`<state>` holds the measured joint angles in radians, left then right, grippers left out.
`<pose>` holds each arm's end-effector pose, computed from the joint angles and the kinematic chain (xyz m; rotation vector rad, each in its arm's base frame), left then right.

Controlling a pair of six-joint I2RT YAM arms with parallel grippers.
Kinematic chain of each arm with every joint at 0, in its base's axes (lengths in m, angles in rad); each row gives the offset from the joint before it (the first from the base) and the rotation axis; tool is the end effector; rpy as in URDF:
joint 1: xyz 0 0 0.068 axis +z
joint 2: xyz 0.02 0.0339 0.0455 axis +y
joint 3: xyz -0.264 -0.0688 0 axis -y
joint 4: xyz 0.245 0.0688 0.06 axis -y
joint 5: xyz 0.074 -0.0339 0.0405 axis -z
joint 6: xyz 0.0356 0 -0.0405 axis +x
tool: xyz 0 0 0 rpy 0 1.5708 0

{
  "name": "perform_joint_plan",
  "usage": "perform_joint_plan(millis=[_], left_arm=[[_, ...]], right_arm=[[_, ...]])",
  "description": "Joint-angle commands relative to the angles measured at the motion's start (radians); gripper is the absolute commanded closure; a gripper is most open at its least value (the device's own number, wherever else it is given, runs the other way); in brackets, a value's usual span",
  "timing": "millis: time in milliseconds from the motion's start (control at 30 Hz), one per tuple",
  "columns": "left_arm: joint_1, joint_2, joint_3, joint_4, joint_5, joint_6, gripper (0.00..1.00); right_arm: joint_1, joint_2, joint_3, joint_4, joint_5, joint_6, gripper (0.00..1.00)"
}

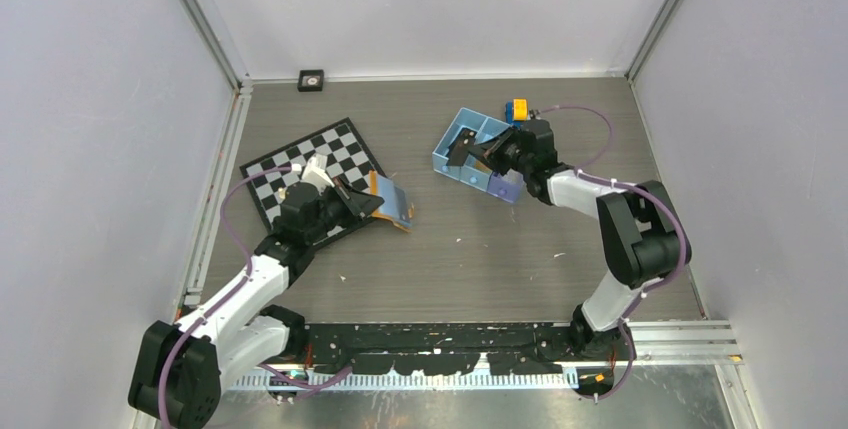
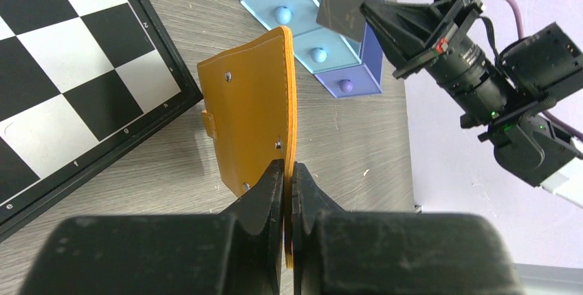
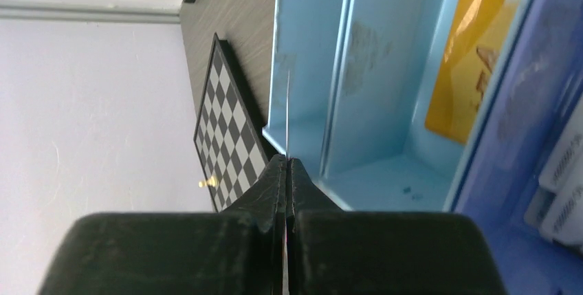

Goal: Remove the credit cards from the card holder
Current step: Place the credit card in the storage box.

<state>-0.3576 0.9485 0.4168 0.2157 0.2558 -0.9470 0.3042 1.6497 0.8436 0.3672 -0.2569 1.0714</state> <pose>0.1943 -0.0822 0.2218 -0.4087 1.9987 -1.1017 0.3330 0.1140 0.1954 0.6490 2.0852 1.0950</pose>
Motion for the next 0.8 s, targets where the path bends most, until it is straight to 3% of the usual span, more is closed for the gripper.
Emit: perform_joint_plan(millis=[0, 767], left_arm=[[0.006, -0.021, 0.046, 0.026, -0.008, 0.011, 1.0], [0.006, -0.032, 0.038, 0.024, -0.015, 0.002, 1.0]], right_arm=[[-0.004, 0.065, 0.119, 0.008, 0.05, -0.019, 1.0], [-0.018, 0.257, 0.298, -0.036, 0.091, -0.029, 0.98]])
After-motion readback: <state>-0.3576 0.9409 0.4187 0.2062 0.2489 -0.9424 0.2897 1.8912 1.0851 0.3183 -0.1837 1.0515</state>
